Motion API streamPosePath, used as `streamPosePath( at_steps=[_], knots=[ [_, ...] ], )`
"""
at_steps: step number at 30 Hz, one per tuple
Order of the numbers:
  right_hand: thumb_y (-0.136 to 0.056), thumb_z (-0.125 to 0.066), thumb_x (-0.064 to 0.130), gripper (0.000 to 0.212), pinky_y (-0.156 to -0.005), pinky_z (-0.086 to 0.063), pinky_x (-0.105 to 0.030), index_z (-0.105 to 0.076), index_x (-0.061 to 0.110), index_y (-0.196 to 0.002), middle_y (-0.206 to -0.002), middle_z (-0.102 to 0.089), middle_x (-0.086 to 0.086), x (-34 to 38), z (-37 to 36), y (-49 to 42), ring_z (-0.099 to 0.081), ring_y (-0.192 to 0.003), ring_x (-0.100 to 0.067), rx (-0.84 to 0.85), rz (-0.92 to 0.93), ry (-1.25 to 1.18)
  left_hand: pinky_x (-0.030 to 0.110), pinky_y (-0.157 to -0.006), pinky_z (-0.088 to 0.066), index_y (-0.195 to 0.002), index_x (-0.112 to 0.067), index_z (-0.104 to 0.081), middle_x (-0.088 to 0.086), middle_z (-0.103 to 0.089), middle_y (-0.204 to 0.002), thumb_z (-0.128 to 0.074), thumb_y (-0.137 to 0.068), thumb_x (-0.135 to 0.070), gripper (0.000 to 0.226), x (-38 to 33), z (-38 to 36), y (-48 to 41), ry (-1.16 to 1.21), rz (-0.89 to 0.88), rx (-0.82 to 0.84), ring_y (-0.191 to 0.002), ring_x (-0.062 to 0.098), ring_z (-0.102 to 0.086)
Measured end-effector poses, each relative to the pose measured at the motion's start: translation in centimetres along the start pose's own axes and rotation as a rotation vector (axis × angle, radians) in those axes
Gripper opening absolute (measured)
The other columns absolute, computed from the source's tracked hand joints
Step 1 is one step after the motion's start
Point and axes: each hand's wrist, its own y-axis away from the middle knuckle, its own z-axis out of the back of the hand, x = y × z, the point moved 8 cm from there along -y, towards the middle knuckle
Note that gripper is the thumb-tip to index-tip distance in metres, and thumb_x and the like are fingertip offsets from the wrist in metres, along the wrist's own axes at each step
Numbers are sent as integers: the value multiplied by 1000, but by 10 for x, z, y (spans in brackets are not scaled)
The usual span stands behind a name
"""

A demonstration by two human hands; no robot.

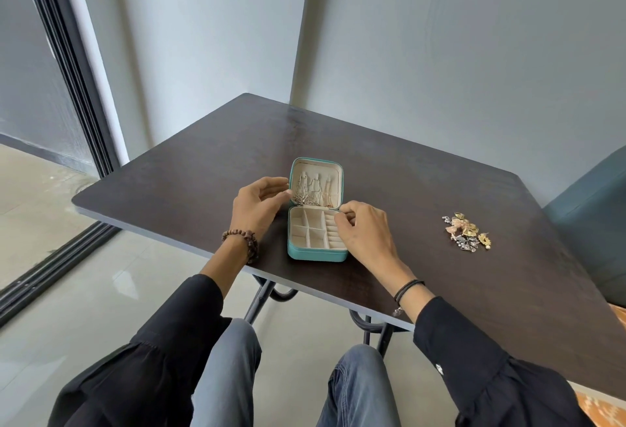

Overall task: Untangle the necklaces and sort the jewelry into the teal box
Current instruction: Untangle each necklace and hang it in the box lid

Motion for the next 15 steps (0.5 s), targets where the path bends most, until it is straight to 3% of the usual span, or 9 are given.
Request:
streamPosePath(
  at_steps=[8,12,15],
  knots=[
    [-98,-56,20,24,-85,-56,-41,-75,7,-99,-97,-74,-4,6,-7,-5,-67,-94,-18,5,-16,-20,20,-88,-56,-117,-13,-71,-3,-74,-110,-73,-86,-12,31,-2,4,5,27,5,28,-100,5,-70],
    [-98,-58,21,22,-86,-56,-33,-75,9,-104,-99,-74,-2,5,-2,-3,-67,-93,-14,6,-40,-54,10,-76,-55,-117,-13,-71,-3,-73,-110,-71,-88,-11,30,-3,3,6,5,13,19,-100,5,-69],
    [-98,-57,23,22,-82,-54,-26,-75,12,-105,-99,-75,1,3,1,-2,-67,-91,-11,0,-49,-72,12,-75,-56,-117,-13,-71,-1,-73,-111,-70,-89,-11,28,-3,2,7,4,31,11,-102,10,-69]
  ],
)
